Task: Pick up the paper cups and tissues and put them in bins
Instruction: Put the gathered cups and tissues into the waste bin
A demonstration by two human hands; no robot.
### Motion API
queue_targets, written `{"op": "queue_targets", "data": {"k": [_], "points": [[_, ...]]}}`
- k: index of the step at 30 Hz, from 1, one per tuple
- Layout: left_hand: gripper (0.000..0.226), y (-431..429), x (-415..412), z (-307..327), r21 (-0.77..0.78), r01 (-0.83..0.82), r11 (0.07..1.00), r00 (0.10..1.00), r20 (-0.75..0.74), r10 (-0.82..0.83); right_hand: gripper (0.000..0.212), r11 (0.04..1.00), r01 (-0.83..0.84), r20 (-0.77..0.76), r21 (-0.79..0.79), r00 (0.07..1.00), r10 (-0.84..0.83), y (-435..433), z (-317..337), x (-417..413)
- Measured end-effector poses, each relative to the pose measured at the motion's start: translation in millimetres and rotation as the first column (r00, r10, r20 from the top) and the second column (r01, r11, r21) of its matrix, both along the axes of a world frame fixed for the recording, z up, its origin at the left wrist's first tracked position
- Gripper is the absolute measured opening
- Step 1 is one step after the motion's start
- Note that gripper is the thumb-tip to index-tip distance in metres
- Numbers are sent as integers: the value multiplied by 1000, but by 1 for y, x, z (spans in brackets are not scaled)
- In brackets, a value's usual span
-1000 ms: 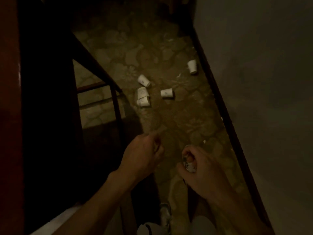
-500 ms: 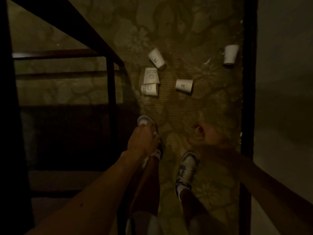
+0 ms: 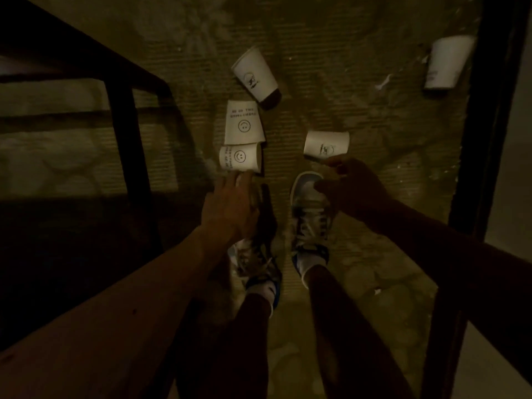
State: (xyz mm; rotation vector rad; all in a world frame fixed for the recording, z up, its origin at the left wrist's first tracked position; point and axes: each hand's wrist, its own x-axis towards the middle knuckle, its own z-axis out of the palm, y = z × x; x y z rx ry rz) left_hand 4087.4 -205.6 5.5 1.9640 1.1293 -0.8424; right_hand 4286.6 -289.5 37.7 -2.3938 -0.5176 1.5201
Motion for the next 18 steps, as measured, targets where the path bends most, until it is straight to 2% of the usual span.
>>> {"op": "queue_targets", "data": {"k": [3,7,10,13,15,16,18], "points": [[89,15,7,-33,67,13,998,1000,18,-15,48,999,45,24,25,999,-46,8,-38,20],[92,25,9,-63,113,24,993,999,20,-27,47,998,60,53,-30,997,-58,16,-70,35],[81,26,13,-78,184,29,982,999,33,-36,43,989,144,-41,-37,988,-146,18,-81,41],[65,28,20,-88,280,89,956,996,-14,-88,46,986,150,-44,-66,987,-153,24,-89,44],[59,30,22,-92,287,109,952,994,-38,-103,49,979,158,-51,-128,985,-166,30,-92,45],[57,31,21,-93,281,116,953,993,-46,-107,44,976,156,-70,-153,983,-168,33,-93,45],[58,31,18,-91,258,142,956,989,-65,-129,20,981,127,-108,-145,984,-144,38,-92,42]]}}
